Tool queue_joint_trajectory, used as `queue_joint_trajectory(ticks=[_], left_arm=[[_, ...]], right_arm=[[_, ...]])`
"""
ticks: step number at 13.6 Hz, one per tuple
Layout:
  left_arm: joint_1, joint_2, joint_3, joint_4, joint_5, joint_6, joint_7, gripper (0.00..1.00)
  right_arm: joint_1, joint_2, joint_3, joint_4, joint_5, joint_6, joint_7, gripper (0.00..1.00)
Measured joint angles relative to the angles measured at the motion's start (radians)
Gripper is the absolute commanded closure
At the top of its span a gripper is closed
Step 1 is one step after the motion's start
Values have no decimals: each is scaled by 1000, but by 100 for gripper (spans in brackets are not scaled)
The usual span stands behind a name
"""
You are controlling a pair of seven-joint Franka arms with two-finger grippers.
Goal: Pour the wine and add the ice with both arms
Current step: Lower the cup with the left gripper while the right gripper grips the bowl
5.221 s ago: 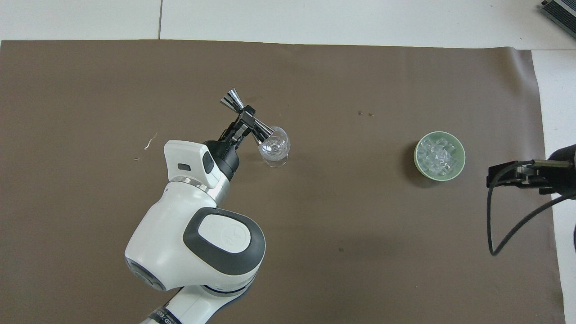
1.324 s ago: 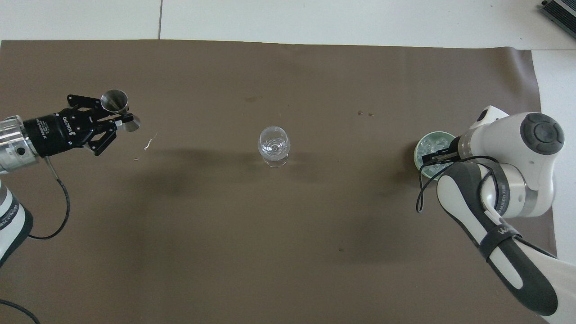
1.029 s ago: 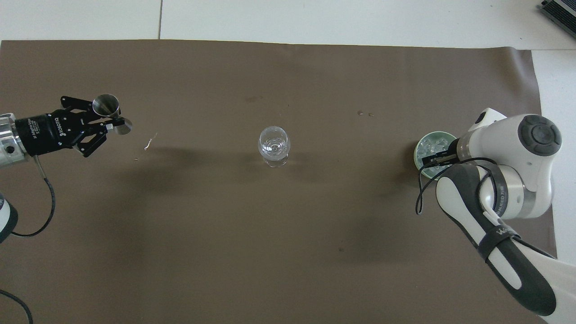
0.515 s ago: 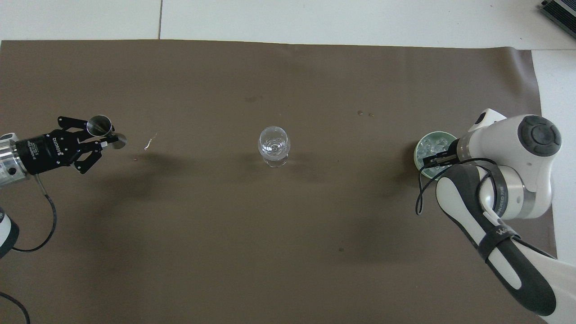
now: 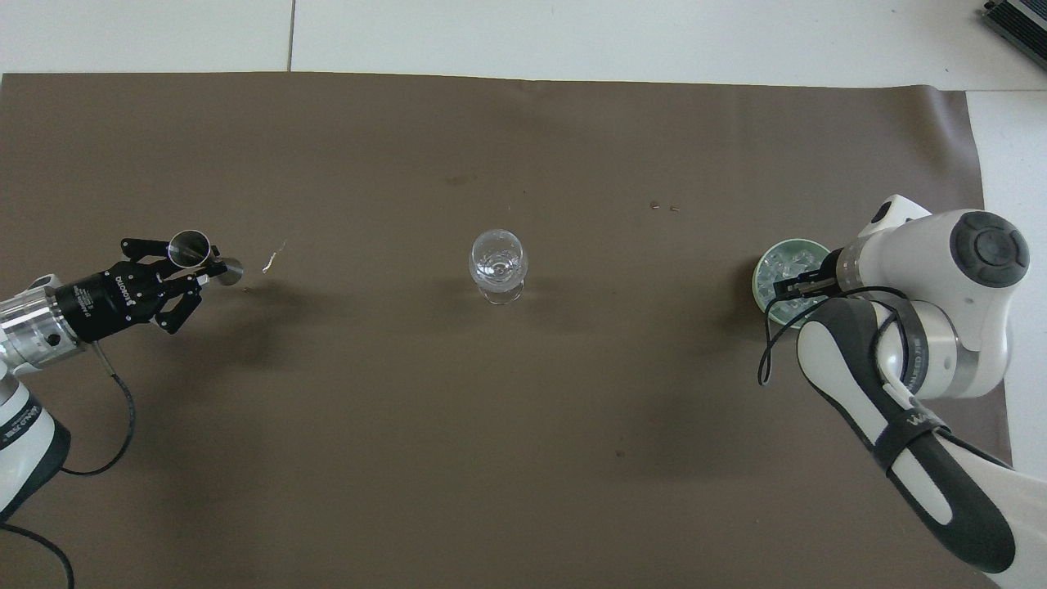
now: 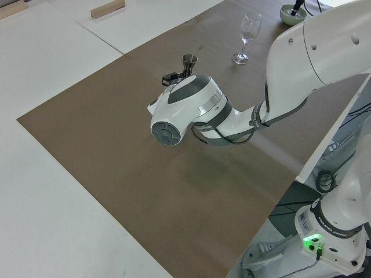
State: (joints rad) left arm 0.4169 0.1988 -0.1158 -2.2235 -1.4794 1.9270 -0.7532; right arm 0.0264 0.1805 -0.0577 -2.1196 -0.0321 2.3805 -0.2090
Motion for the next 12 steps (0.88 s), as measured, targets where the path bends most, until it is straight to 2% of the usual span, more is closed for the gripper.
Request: queue_joint_trajectory(ticks=[3,5,12], left_arm=[[8,14,-2,-41,-63,33,55,100],[8,23,-5,-48,-77,59,59,100],[-28,41,-15,-60,-151,130,72,100]], right_arm=[[0,0,0,-1,0,0,0,51],[-1,0,0,-1,0,0,0,52],[-3,0,1,-1,0,0,0,73]])
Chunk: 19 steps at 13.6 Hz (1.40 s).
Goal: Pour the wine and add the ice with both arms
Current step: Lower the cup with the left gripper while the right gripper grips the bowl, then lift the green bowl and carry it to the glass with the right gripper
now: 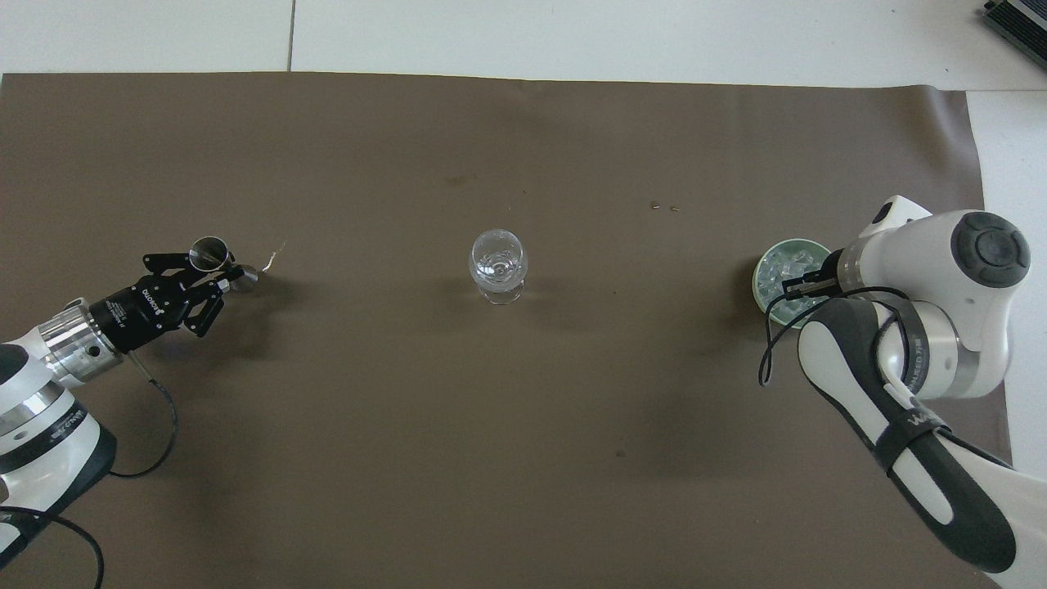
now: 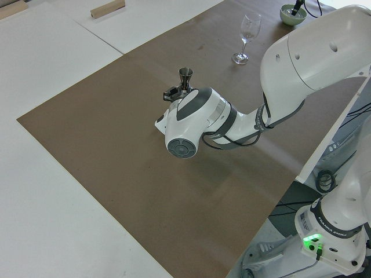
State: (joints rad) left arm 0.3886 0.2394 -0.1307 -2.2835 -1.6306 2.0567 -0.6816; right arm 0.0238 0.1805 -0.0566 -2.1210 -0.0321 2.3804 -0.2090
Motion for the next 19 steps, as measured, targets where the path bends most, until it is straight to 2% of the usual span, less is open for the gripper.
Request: queue_joint_trajectory(ticks=[6,7,8,10,11,12,13,15,19], left_arm=[[-2,1,2,-16,-1,16,2,100],[-2,1,2,-18,-1,17,3,83],[-2,1,3,-20,-2,17,3,74],[-2,1,3,-21,-3,18,4,67],[-1,1,4,-21,-4,18,4,54],[-1,1,4,-21,-4,18,5,11],[-1,1,5,-21,-5,18,5,0],[0,1,7,-21,-6,18,5,0],[4,1,8,-21,-9,18,6,0]], right_arm=[[0,0,3,2,0,-8,0,74],[1,0,5,4,0,-17,0,74],[2,-1,7,8,0,-30,0,74],[9,-5,7,30,0,-69,0,76],[10,-10,8,47,0,-93,0,77],[10,-18,8,67,0,-122,0,80],[10,-27,10,88,1,-153,2,86],[10,-45,26,131,4,-205,25,100],[11,-68,120,228,6,-277,198,100]])
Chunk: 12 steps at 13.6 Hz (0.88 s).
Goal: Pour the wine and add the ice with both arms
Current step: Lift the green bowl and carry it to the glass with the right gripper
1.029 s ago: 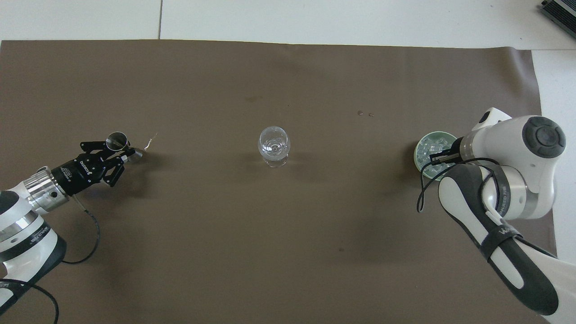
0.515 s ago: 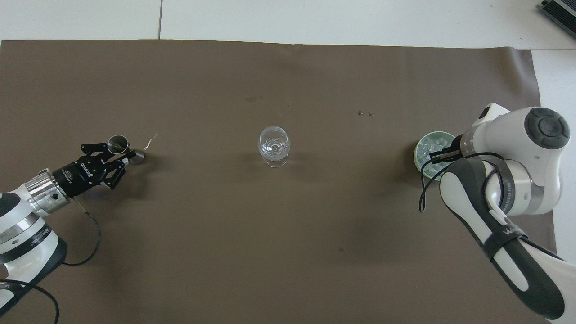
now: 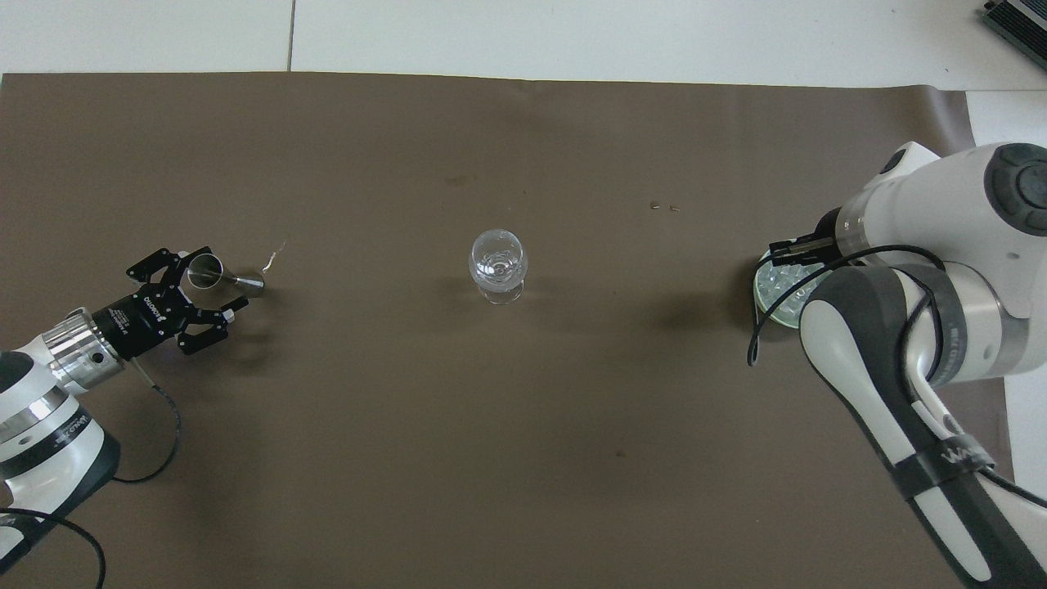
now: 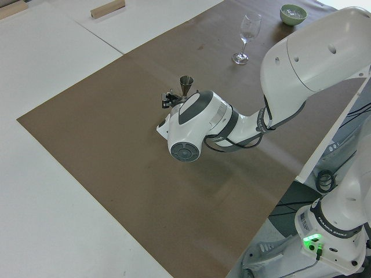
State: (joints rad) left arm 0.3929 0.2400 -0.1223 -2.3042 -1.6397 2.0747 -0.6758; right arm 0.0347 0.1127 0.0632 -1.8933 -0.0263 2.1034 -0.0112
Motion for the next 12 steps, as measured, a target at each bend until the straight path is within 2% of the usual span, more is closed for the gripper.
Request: queue_joint_trajectory(ticks=[6,9,12], left_arm=[[59,-4,3,0,0,-4,3,0],[57,-29,-1,-3,6,-1,12,0],[43,-79,-8,-7,78,38,16,0]], right_arm=[[12,17,162,188,72,-77,367,100],[81,55,181,217,113,15,552,100],[167,85,183,219,176,139,746,100]])
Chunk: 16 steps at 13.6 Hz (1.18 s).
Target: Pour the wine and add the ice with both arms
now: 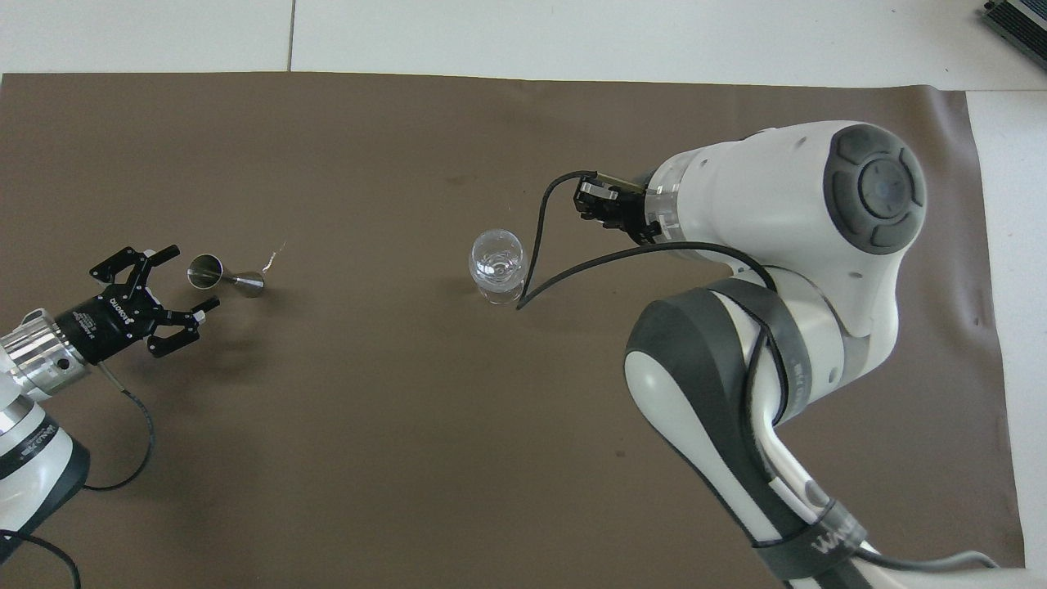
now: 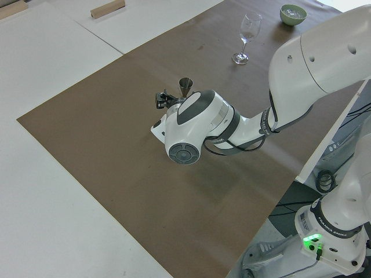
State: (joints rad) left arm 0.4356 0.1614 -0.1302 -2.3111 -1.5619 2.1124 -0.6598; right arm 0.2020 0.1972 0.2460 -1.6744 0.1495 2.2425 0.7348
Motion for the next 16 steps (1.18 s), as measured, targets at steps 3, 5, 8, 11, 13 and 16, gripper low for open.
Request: queue_joint_trajectory(ticks=[3,5,8,11,13,16], left_arm=[[-25,-46,-1,-2,74,61,1,0],[-28,-62,-1,-3,151,82,8,0],[-28,-69,0,-4,272,91,61,0],[-28,-73,1,-1,427,97,116,0],[-28,-79,0,16,540,101,131,0],[-32,-86,0,69,735,103,144,0]], right_arm=[[78,18,1,0,2,73,167,100],[116,36,2,0,2,127,250,100],[145,62,2,0,2,156,291,100],[145,74,-4,0,2,157,291,100],[145,82,-5,-4,2,157,291,99],[145,90,-4,-8,2,157,291,85]])
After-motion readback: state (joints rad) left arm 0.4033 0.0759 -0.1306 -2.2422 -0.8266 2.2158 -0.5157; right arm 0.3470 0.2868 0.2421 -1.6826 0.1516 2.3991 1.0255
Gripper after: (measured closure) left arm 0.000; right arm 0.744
